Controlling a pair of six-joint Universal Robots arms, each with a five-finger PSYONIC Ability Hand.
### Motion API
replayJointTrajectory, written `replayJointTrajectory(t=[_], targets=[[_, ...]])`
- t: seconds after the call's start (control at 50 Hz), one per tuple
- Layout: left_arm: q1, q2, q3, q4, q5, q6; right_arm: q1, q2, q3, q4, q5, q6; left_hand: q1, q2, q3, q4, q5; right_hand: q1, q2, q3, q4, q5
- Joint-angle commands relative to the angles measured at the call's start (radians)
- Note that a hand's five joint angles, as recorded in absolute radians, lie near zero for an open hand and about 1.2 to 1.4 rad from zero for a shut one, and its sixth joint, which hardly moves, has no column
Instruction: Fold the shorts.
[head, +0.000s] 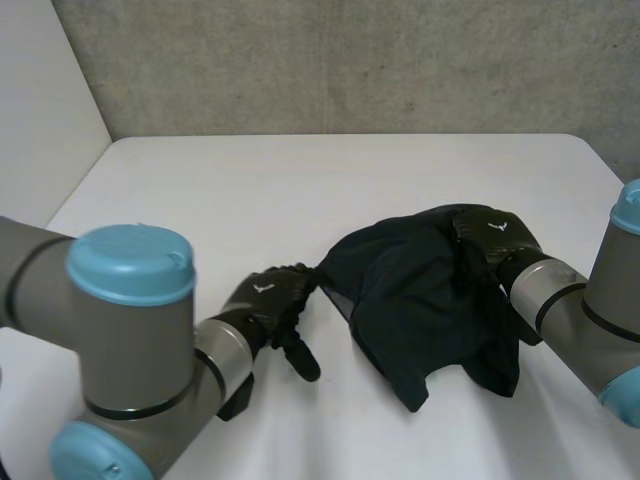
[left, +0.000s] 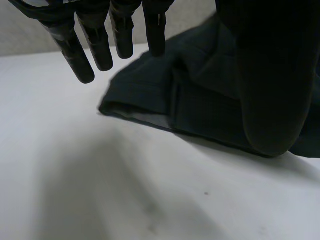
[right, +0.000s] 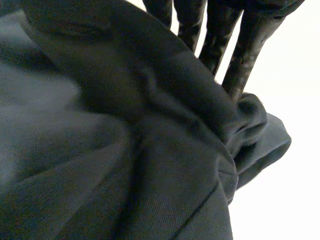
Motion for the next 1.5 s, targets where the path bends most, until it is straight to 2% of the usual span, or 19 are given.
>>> replayJointTrajectory(t=[0.02, 0.2, 0.38, 0.54, 0.84, 0.92, 0.94, 1.0, 1.02, 1.16, 1.22, 1.24, 1.32, 1.38, 1.5], targets=[[-0.01, -0.059, 0.072, 0.027, 0.001, -0.017, -0.007, -0.016, -0.002, 0.069, -0.013, -0.001, -0.008, 0.002, -0.009, -0.002, 0.011, -0.155, -0.315, -0.324, -0.332, -0.338], [-0.007, -0.124, 0.16, 0.038, 0.008, -0.011, -0.01, -0.12, 0.005, 0.115, -0.032, -0.014, -0.002, 0.008, -0.003, 0.004, 0.017, -0.217, -0.377, -0.385, -0.394, -0.4], [-0.034, -0.256, 0.271, 0.035, -0.004, -0.012, -0.051, -0.247, 0.017, 0.119, -0.053, -0.037, 0.015, 0.025, 0.015, 0.022, 0.035, -0.217, -0.377, -0.385, -0.394, -0.4], [-0.054, -0.323, 0.361, 0.034, -0.001, -0.014, -0.057, -0.266, 0.042, 0.119, -0.055, -0.04, 0.021, 0.031, 0.02, 0.027, 0.041, -0.223, -0.382, -0.391, -0.4, -0.406], [-0.087, -0.438, 0.5, -0.008, 0.007, -0.034, -0.063, -0.264, 0.045, 0.116, -0.055, -0.049, 0.259, 0.269, 0.258, 0.265, 0.278, -0.223, -0.382, -0.391, -0.4, -0.406], [-0.093, -0.432, 0.503, -0.035, 0.007, -0.063, -0.062, -0.264, 0.048, 0.116, -0.053, -0.064, 0.511, 0.521, 0.51, 0.517, 0.53, -0.223, -0.382, -0.391, -0.4, -0.406], [-0.096, -0.432, 0.506, -0.04, 0.007, -0.069, -0.062, -0.264, 0.05, 0.115, -0.053, -0.07, 0.683, 0.693, 0.682, 0.689, 0.702, -0.223, -0.382, -0.391, -0.4, -0.406], [-0.099, -0.434, 0.508, -0.048, 0.007, -0.067, -0.062, -0.264, 0.051, 0.113, -0.053, -0.076, 0.925, 0.934, 0.924, 0.931, 0.944, -0.223, -0.382, -0.391, -0.4, -0.406], [-0.099, -0.435, 0.509, -0.057, 0.007, -0.064, -0.062, -0.264, 0.053, 0.113, -0.053, -0.077, 1.129, 1.138, 1.128, 1.135, 1.148, -0.223, -0.382, -0.391, -0.4, -0.406], [-0.09, -0.426, 0.514, -0.127, -0.007, -0.058, -0.06, -0.263, 0.051, 0.106, -0.046, -0.078, 1.131, 1.14, 1.13, 1.137, 1.15, -0.223, -0.382, -0.391, -0.4, -0.406], [-0.064, -0.376, 0.503, -0.149, -0.047, -0.058, -0.062, -0.263, 0.048, 0.106, -0.046, -0.078, 1.131, 1.14, 1.13, 1.137, 1.15, -0.223, -0.382, -0.391, -0.4, -0.406], [-0.021, -0.324, 0.49, -0.15, -0.082, -0.055, -0.062, -0.263, 0.047, 0.106, -0.046, -0.078, 1.131, 1.14, 1.13, 1.137, 1.15, -0.223, -0.382, -0.391, -0.4, -0.406], [0.103, -0.192, 0.433, -0.144, -0.13, -0.008, -0.06, -0.26, 0.05, 0.106, -0.046, -0.086, 1.131, 1.14, 1.13, 1.137, 1.15, -0.223, -0.382, -0.391, -0.4, -0.406], [0.169, -0.132, 0.416, -0.13, -0.131, 0.054, -0.059, -0.257, 0.054, 0.106, -0.046, -0.101, 1.131, 1.14, 1.13, 1.137, 1.15, -0.226, -0.385, -0.394, -0.402, -0.409], [0.352, -0.035, 0.423, -0.075, -0.13, 0.201, -0.051, -0.255, 0.054, 0.107, -0.046, -0.11, 1.131, 1.14, 1.13, 1.137, 1.15, -0.226, -0.385, -0.394, -0.402, -0.409]])
